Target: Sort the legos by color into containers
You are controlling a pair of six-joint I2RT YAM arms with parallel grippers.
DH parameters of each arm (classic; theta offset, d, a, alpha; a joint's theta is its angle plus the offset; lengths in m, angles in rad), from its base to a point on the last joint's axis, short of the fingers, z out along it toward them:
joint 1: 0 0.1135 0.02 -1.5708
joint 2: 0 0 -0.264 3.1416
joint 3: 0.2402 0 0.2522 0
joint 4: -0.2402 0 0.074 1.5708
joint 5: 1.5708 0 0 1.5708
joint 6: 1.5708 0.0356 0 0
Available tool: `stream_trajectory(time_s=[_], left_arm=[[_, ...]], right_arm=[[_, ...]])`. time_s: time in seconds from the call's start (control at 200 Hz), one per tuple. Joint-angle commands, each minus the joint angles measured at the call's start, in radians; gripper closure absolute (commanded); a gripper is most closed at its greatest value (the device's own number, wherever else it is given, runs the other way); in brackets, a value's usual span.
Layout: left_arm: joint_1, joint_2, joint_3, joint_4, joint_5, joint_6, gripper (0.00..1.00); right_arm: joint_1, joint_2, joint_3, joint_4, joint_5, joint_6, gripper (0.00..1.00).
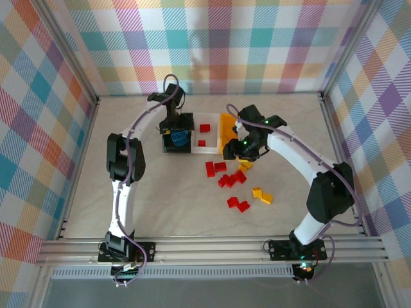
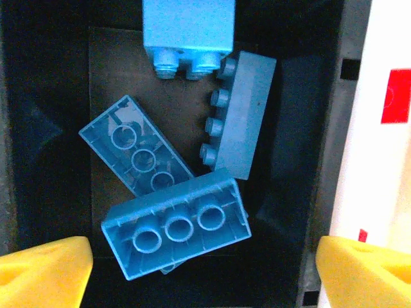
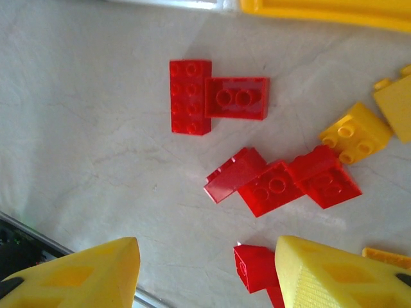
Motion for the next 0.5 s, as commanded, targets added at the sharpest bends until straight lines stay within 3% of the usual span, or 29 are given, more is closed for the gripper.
stream_trajectory(time_s=[0.0, 0.215, 0.355, 0.495], left_arm=[[0.01, -0.052, 0.004, -0.024, 0.021, 0.007, 0.04], [0.003, -0.222, -0.136, 0.008, 0.06, -0.011, 0.03], [-0.023, -0.374, -0.302, 0.042, 0.078, -0.027, 0.02], [-0.046, -0.508, -0.472, 0.078, 0.099, -0.055, 0.01]], right_arm=[[0.033, -0.006, -0.024, -0.027, 0.009, -0.014, 0.42], [0.071, -0.018, -0.12, -0.018, 0.06, 0.022, 0.41], [0.061, -0.018, -0.19, 0.016, 0.099, 0.051, 0.31], [0.038, 0.038, -0.197, 0.03, 0.118, 0.029, 0.28]])
